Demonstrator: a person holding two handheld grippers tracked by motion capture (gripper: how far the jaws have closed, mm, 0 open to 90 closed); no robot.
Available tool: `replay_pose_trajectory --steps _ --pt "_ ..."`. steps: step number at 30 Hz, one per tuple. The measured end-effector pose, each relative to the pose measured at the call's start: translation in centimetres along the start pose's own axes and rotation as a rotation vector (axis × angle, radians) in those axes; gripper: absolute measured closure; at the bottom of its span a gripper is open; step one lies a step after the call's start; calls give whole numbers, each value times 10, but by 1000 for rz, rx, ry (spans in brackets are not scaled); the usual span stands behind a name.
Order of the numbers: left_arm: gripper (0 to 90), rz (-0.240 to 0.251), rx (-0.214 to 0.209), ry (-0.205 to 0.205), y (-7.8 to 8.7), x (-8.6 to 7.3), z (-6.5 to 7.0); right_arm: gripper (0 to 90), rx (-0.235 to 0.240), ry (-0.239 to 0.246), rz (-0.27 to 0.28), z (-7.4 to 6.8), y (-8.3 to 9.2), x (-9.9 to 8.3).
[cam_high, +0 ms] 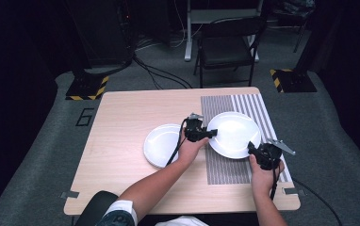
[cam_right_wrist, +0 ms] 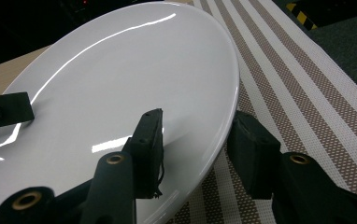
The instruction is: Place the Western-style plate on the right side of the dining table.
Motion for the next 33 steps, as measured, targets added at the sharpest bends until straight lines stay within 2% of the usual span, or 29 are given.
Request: replay_pose_trajectory --steps 5,10,14,21,26,33 --pt "566 2 0 -2 -6 2 -2 557 -4 3 3 2 -4 2" --pt "566 1 0 15 -12 1 -2 557 -20 12 8 5 -8 3" --pt "565 0 4 9 -17 1 -3 557 -30 11 9 7 -10 4" --pt "556 -17 42 -10 -24 2 -4 556 -45 26 0 9 -17 4" --pt "552 -26 55 0 -27 -1 -5 556 -59 40 -9 8 -20 2" --pt "549 -44 76 -9 -33 -5 -5 556 -89 51 -28 10 -24 -2"
Point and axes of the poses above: each handheld gripper's, and its own axes: y roughly backward along the jaws, x roughly out of its top, z roughly to its right, the point moved 3 cm from there along -y, roughly forward along the jaws, and after that the axes turned 13 degrees about -x, right-handed, at the moved point
